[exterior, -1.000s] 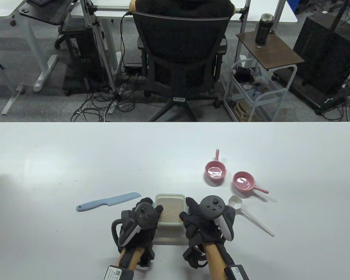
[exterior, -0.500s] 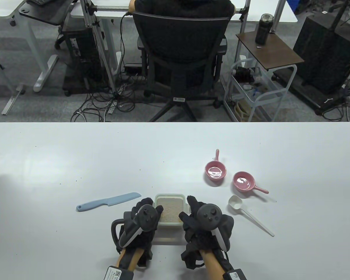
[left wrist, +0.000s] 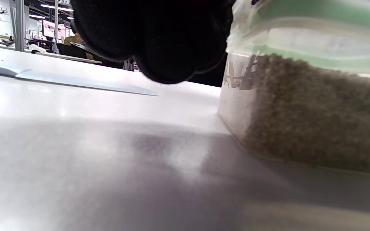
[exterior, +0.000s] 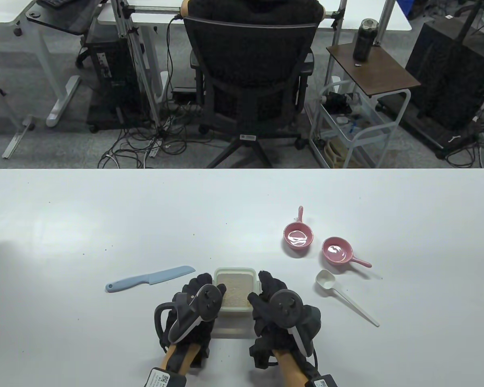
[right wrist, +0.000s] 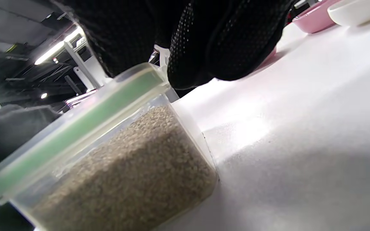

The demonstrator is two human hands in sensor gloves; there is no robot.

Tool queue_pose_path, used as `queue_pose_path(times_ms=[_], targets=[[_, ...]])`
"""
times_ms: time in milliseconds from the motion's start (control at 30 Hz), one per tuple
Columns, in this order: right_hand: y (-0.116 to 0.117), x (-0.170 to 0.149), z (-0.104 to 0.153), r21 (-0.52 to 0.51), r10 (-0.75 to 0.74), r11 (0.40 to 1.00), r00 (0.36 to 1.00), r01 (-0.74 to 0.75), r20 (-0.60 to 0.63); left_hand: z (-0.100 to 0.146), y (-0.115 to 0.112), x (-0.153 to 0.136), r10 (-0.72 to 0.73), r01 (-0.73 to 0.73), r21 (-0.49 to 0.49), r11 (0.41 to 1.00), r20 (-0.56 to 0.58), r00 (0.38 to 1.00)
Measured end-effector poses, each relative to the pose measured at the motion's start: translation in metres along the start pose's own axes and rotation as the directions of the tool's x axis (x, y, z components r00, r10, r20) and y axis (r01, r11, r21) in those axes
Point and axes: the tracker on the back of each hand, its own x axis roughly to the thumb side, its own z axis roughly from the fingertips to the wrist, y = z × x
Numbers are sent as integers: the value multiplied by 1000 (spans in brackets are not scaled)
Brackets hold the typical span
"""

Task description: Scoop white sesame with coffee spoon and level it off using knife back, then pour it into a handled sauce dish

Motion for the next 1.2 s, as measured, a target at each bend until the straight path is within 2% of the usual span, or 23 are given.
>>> queue_pose_path(times_ms=[100, 167, 333, 500, 600, 633, 700, 800, 967, 1100, 1200], targets=[[2, 5, 1, 1, 76, 997, 995, -76, 63, 1, 0, 1, 8, -8, 3, 1000, -1, 1000], [3, 6, 2, -6, 140, 990, 986, -141, 95, 1, 3, 4, -45, 44, 2, 999, 6, 999], [3, 7, 1, 8, 157, 987, 981, -159, 115, -3, 18, 2, -94, 99, -107, 989, 53, 994], [3, 8, 0, 18, 167, 985, 979, -170, 114, -24, 27, 9, -128, 178, -159, 971, 285, 950], [2, 8, 0, 20, 172, 984, 979, -175, 113, -37, 28, 19, -93, 230, -272, 934, 436, 895], [2, 8, 0, 22, 166, 985, 980, -170, 110, -41, 24, 24, -50, 244, -357, 902, 474, 879], [2, 8, 0, 28, 161, 986, 981, -165, 104, -46, 16, 31, -71, 310, -406, 860, 505, 860], [1, 8, -1, 41, 142, 988, 987, -146, 76, -45, 15, 37, -159, 373, -295, 880, 556, 816], [-7, 7, -4, 107, 129, 985, 990, -135, 57, -48, 19, 36, -119, 334, -299, 894, 560, 820], [-29, 3, -10, 15, 162, 987, 986, -162, 42, -47, 40, 27, -3, 192, -299, 935, 533, 846], [-54, -7, -14, -93, 217, 973, 975, -213, 39, -39, 67, 8, -58, 201, -241, 949, 495, 867]])
